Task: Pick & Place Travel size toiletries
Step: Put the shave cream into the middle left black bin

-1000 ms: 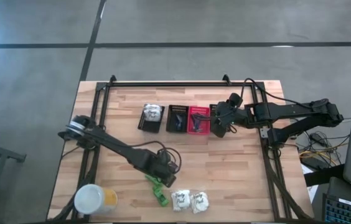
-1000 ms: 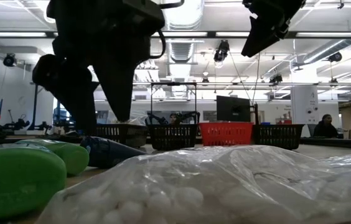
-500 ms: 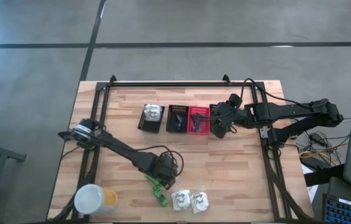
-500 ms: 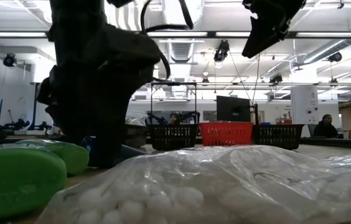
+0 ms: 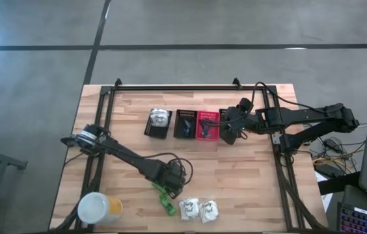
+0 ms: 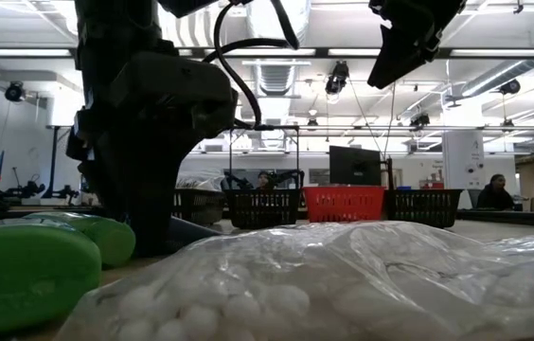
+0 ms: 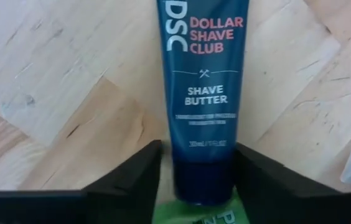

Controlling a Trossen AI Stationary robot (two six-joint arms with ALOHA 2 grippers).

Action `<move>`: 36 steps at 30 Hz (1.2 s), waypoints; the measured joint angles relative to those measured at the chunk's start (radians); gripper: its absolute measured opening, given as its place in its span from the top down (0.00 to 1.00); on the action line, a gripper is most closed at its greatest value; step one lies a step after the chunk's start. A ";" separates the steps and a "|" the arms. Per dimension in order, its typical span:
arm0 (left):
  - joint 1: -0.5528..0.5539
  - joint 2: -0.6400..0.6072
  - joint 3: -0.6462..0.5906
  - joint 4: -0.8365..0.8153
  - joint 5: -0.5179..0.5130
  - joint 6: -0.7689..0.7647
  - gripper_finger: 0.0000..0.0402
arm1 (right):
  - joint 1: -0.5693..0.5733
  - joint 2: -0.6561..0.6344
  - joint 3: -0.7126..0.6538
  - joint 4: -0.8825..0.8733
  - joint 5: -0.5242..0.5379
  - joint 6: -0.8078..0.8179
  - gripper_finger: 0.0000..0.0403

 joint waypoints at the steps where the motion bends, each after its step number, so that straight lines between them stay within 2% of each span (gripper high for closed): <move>1: 0.000 0.000 0.000 0.003 -0.001 0.006 0.57 | 0.000 0.000 0.000 0.000 0.000 0.000 0.36; 4: 0.003 -0.002 0.000 0.017 0.000 0.001 0.68 | 0.000 0.000 0.000 0.000 0.000 0.000 0.38; 11: 0.039 -0.067 0.003 0.017 -0.075 -0.069 0.68 | 0.000 0.000 0.000 0.000 0.000 0.000 0.44; 17: 0.125 -0.169 0.002 0.011 -0.261 -0.119 0.68 | 0.000 0.000 -0.003 -0.001 0.000 0.000 0.45; 19: 0.179 -0.197 0.003 0.020 -0.291 -0.115 0.68 | 0.000 0.000 -0.006 -0.001 0.000 0.000 0.45; 28: 0.428 -0.169 -0.008 0.177 -0.260 0.022 0.68 | 0.000 0.000 -0.032 -0.001 0.000 0.045 0.40; 36: 0.512 -0.149 -0.011 0.191 -0.243 0.052 0.68 | 0.021 -0.009 -0.046 0.008 0.008 0.053 0.36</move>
